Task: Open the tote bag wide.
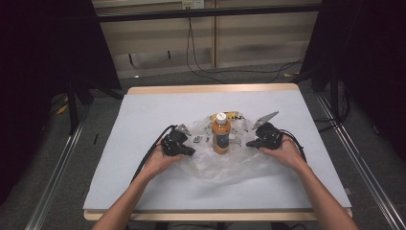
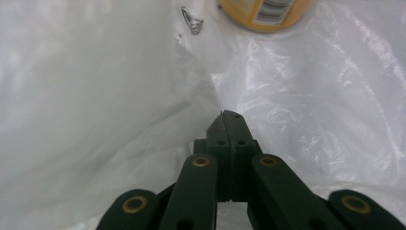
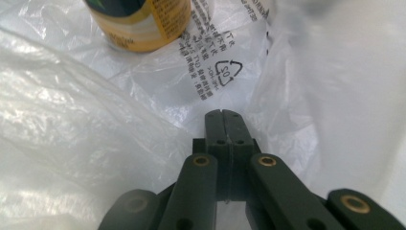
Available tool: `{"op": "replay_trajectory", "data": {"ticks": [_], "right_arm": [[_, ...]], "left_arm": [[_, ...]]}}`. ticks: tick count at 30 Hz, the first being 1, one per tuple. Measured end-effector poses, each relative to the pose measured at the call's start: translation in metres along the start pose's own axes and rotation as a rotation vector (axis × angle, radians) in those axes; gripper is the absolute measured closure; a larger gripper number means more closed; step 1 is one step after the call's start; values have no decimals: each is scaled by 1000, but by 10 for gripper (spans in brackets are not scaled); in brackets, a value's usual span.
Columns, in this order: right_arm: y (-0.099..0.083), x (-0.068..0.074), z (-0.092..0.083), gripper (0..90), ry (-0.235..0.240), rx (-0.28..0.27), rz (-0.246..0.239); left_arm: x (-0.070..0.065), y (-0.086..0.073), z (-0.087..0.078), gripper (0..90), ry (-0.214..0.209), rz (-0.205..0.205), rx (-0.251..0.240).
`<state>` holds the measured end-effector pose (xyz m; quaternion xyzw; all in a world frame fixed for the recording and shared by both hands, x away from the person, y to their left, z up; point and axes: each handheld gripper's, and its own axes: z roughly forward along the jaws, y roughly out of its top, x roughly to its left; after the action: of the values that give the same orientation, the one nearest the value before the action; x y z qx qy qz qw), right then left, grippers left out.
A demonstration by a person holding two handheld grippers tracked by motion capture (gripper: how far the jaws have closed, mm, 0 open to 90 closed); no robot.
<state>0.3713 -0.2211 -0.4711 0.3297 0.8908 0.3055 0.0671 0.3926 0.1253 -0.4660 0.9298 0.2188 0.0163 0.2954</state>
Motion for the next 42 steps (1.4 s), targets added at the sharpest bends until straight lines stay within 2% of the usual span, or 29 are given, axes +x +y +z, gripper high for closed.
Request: {"op": "replay_trajectory", "data": {"ticks": [2, 3, 5, 6, 7, 8, 10, 13, 17, 20, 23, 24, 25, 26, 27, 28, 30, 31, 32, 35, 38, 42], "right_arm": [[-2, -1, -3, 900, -8, 8, -4], [-3, -2, -4, 900, -15, 14, 0], [-5, -4, -7, 900, -47, 32, 4], [-6, -5, -8, 900, -50, 37, 10], [-7, -7, -10, 900, -50, 33, 21], [-9, -10, -10, 900, -50, 18, 19], [-10, -11, -10, 900, -44, 10, 35], [-7, -9, -6, 900, -49, -9, 39], [3, -8, 4, 900, -49, -22, 63], [11, -9, 10, 900, -57, -31, 64], [13, -9, 13, 900, -71, -47, 68], [13, -9, 13, 900, -84, -50, 64], [13, -8, 14, 900, -112, -54, 65], [13, -9, 14, 900, -124, -58, 57], [13, -9, 14, 900, -127, -56, 76], [13, -10, 15, 900, -160, -61, 74], [13, -14, 15, 900, -151, -73, 105], [12, -15, 15, 900, -161, -80, 118], [11, -16, 15, 900, -148, -90, 113], [10, -14, 12, 900, -122, -140, 124], [10, -11, 3, 900, -100, -204, 133], [9, -3, -13, 900, -93, -271, 126]], "left_arm": [[-1, -3, 1, 900, 6, -66, -45], [5, -3, -2, 900, 10, -11, -1], [8, -6, -4, 900, 20, -23, -10], [6, -8, -2, 900, 30, -82, -52], [9, -9, -4, 900, 27, -66, -38], [9, -9, -4, 900, 26, -76, -44], [12, -10, -5, 900, 14, -51, -31], [9, -7, -1, 900, 14, -57, -60], [8, 0, 5, 900, 14, -43, -59], [8, 4, 9, 900, 9, -57, -80], [9, 6, 12, 900, 25, -72, -95], [12, 7, 12, 900, 32, -47, -81], [11, 8, 14, 900, 42, -90, -103], [12, 8, 14, 900, 40, -90, -106], [14, 9, 16, 900, 48, -98, -121], [15, 9, 16, 900, 45, -101, -130], [17, 8, 17, 900, 38, -120, -136], [17, 7, 17, 900, 30, -110, -163], [15, 7, 15, 900, 31, -103, -166], [12, 7, 5, 900, 9, -93, -237], [8, 7, -6, 900, -14, -82, -299], [-2, 6, -18, 900, -29, -49, -351]]}}
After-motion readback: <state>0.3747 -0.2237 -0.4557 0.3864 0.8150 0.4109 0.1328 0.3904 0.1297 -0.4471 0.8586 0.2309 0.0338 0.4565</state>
